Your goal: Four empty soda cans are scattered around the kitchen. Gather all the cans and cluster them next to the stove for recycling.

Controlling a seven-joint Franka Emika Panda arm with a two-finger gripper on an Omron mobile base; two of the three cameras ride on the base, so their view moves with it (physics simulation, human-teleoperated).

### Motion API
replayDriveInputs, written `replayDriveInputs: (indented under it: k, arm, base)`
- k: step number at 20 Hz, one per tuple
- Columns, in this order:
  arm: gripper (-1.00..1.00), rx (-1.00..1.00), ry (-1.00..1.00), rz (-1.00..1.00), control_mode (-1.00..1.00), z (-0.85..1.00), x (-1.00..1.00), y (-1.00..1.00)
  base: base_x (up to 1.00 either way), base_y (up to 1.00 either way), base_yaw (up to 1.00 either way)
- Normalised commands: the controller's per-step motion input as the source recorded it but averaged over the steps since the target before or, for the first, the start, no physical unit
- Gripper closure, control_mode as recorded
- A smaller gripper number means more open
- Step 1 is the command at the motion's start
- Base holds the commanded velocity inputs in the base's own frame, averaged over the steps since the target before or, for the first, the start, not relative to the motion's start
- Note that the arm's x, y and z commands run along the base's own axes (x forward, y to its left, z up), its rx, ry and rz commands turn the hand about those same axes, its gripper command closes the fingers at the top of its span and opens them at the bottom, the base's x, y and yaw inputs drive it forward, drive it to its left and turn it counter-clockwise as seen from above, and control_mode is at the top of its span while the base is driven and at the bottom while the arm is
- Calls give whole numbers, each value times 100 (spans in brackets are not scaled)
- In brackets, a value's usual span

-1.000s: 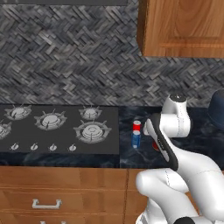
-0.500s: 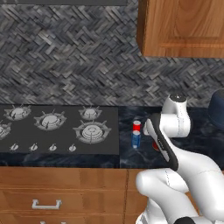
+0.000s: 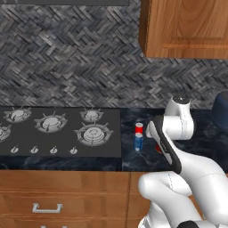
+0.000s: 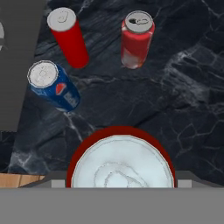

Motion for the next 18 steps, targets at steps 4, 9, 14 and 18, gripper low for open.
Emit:
replayDriveInputs:
  k: [4,9,14,18]
  arm:
    - [100,0,0,0,-100,-4,5,-1]
    - [100,-3,0,0,-100,-25,40,-1]
    - [100,-2,1,0,-100,-15,39,-1]
    - [100,1,3,1,-100,-13,23,-2]
  base:
    - [6,0,0]
    - [0,0,0]
    - [0,0,0]
    - [0,0,0]
